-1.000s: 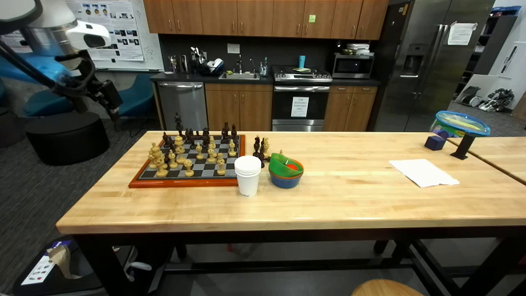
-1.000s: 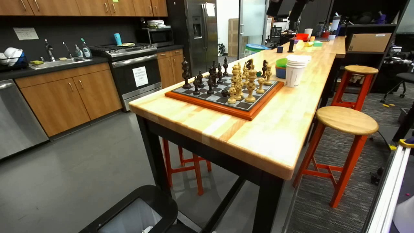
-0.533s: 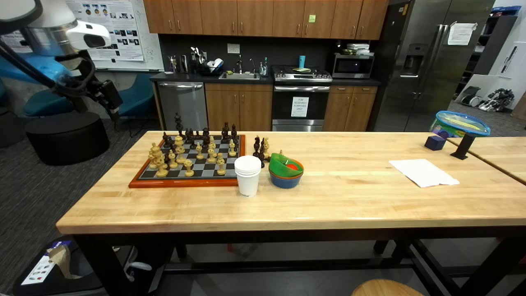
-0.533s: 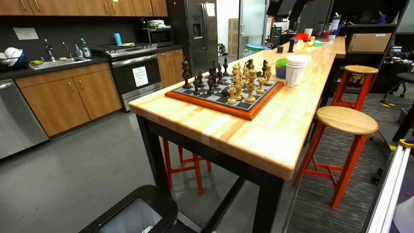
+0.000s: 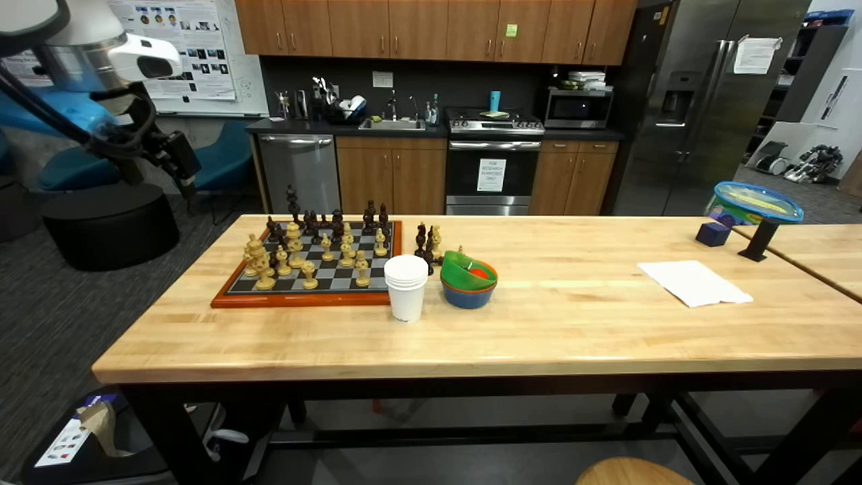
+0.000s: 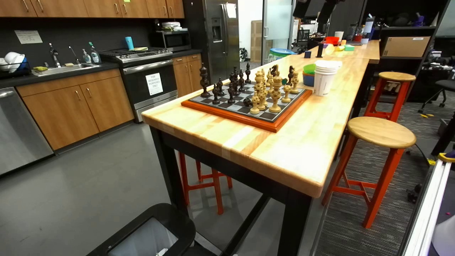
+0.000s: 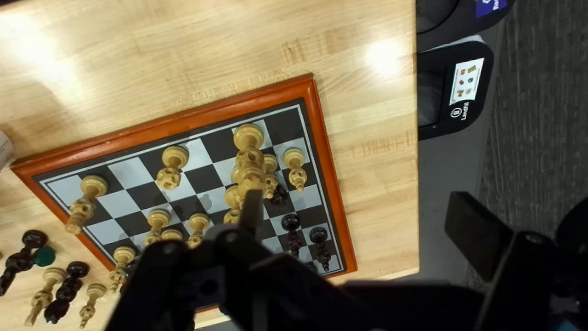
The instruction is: Make two moves using two different chess pieces
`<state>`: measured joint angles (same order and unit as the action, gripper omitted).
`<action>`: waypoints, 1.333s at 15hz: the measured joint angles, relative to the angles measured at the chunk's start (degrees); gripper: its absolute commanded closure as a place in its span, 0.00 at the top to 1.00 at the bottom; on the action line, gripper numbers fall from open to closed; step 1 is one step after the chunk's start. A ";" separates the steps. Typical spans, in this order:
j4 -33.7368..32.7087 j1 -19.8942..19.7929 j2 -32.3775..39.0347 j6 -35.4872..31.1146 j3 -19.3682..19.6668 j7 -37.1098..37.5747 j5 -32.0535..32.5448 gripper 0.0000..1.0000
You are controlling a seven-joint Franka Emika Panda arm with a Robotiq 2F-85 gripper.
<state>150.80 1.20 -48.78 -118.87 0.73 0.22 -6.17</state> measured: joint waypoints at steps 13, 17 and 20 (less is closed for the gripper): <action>-13.41 4.10 20.09 -5.19 -6.93 -4.33 6.93 1.00; -22.25 4.15 31.30 -5.34 -7.47 -6.96 10.97 1.00; -28.96 4.14 38.63 -4.87 -6.78 -12.38 11.55 1.00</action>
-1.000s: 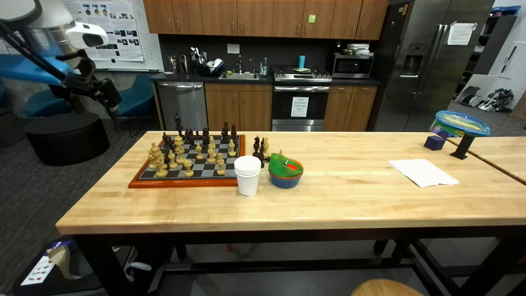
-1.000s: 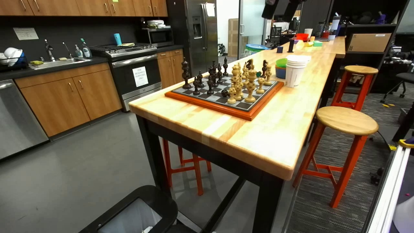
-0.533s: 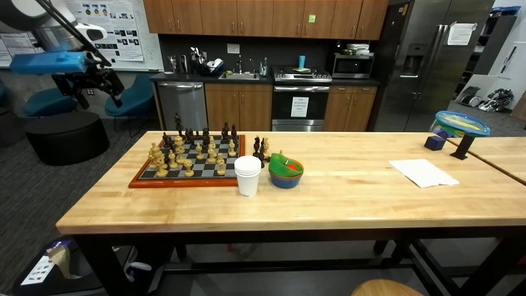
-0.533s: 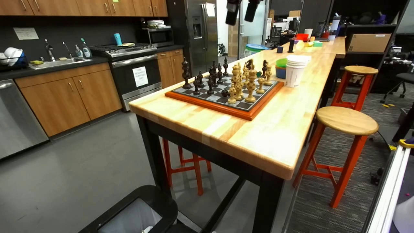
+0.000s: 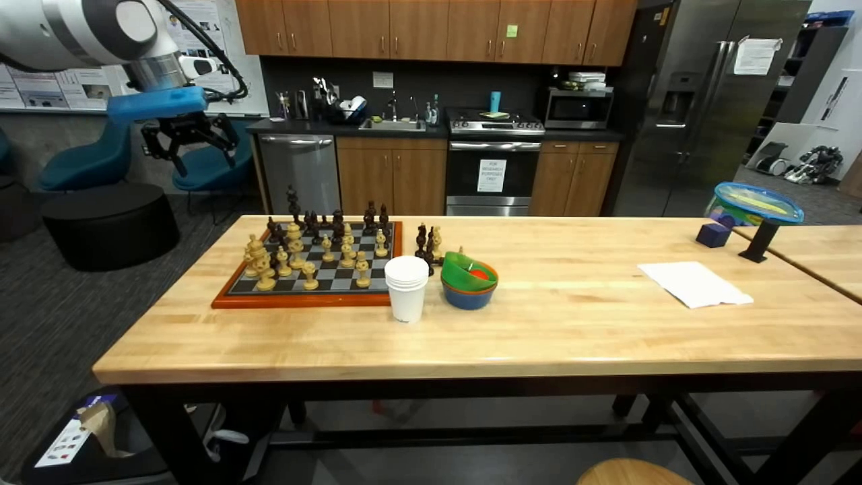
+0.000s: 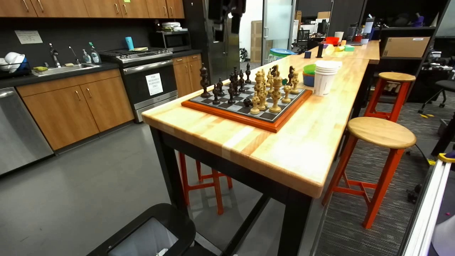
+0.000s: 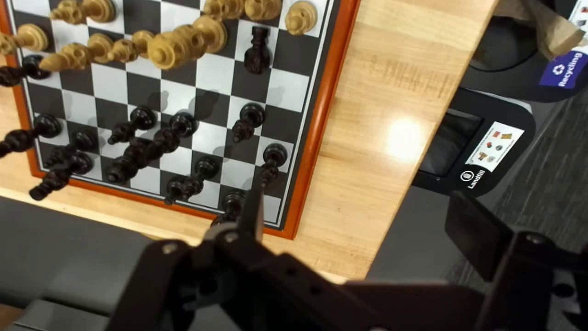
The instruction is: Make two moves using two different chess pieces
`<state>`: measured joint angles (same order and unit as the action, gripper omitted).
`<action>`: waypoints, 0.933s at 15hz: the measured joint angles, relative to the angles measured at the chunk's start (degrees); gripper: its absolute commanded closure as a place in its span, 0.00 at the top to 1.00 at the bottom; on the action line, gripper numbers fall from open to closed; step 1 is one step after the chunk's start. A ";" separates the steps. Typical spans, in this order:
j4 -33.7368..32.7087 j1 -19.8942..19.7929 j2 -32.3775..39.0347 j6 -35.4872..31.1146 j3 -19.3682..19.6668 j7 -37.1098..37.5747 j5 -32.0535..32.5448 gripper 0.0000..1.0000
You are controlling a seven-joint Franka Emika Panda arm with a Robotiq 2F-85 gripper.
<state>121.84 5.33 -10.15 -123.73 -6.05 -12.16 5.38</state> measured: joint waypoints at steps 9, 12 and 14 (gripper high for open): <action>-8.72 -0.38 8.29 2.78 1.57 -7.72 -0.02 1.00; -8.71 -0.40 8.24 2.78 1.51 -7.70 -0.02 1.00; -8.71 -0.40 8.23 2.78 1.51 -7.70 -0.02 1.00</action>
